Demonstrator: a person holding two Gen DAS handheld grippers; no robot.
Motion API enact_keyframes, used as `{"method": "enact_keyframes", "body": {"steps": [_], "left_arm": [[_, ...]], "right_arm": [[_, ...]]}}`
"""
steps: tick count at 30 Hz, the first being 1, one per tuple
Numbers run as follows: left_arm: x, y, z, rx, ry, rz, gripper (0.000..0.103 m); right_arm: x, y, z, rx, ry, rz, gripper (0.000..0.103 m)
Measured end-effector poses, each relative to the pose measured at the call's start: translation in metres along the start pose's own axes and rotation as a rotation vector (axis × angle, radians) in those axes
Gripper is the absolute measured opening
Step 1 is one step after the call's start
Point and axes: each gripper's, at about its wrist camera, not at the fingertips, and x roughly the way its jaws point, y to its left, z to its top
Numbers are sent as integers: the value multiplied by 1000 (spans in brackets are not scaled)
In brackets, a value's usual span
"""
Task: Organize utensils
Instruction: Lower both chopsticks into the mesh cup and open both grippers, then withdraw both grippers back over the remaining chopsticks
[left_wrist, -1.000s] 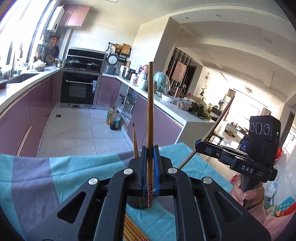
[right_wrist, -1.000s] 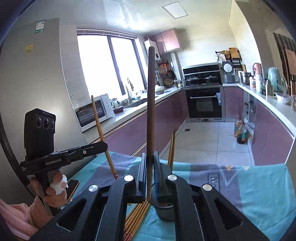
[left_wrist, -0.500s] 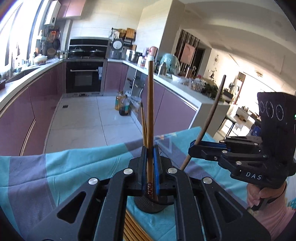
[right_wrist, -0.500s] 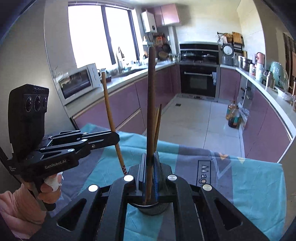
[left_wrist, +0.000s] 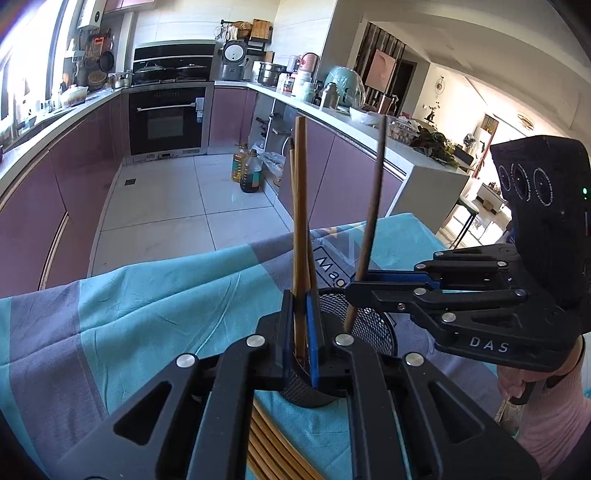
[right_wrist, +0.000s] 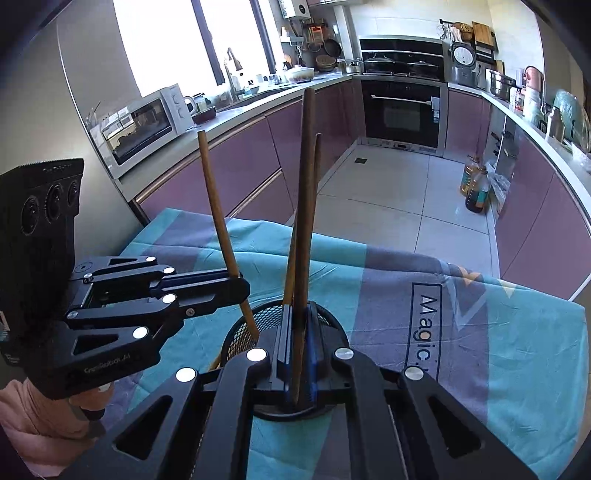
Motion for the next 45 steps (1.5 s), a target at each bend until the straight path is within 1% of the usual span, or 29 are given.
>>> {"method": "enact_keyframes", "body": {"steps": [5,6,10,11,12,15,17,19,20,23,26,27,29,32,34,36,39,45], "left_arm": [[1,3,-3,-4,-5,10,8],[0,1,-4,-1,-9,17,10],[-8,3,-10,-10,-34,39,13],[-12,4,-12,-12,-47,45,15],[-18,5,-15,-14,-65,50,19],[-36,11,-28,-21,-110,82,26],[-48,17,-37,-35,-123,90,27],[-59,23,-49,-41,-130,102,28],[-64,25,-56,-43,-133,118,29],[-78,33,-79,-44,-120,140,31],[-90,40,-106,-39,-96,154,32],[-91,40,-113,-40,-85,159,32],[-95,45,-130,-45,-63,157,32],[-94,46,-153,-57,-20,134,34],[-83,40,-163,-65,13,121,34],[-74,38,-174,-71,56,102,34],[-62,31,-182,-64,99,88,34],[-50,26,-182,-61,118,79,34]], "right_arm": [[5,-2,1,25,-8,2,7],[6,-3,0,32,-10,-1,8],[2,-9,-3,54,-33,-2,9],[-3,-10,-5,61,-54,-2,10],[-8,-9,-7,61,-77,0,10],[-24,-4,-16,46,-134,18,18],[-35,1,-25,30,-168,40,25],[-47,9,-38,3,-199,65,28],[-50,12,-42,-2,-206,80,32],[-61,23,-58,-34,-218,130,37],[-61,34,-76,-59,-195,175,41],[-58,38,-82,-66,-175,184,41],[-48,44,-91,-67,-134,177,41],[-21,49,-105,-45,-42,174,41],[1,50,-113,-20,20,165,41],[15,51,-117,-5,50,152,41],[30,51,-121,14,75,131,41],[40,58,-125,7,83,91,40]]}}
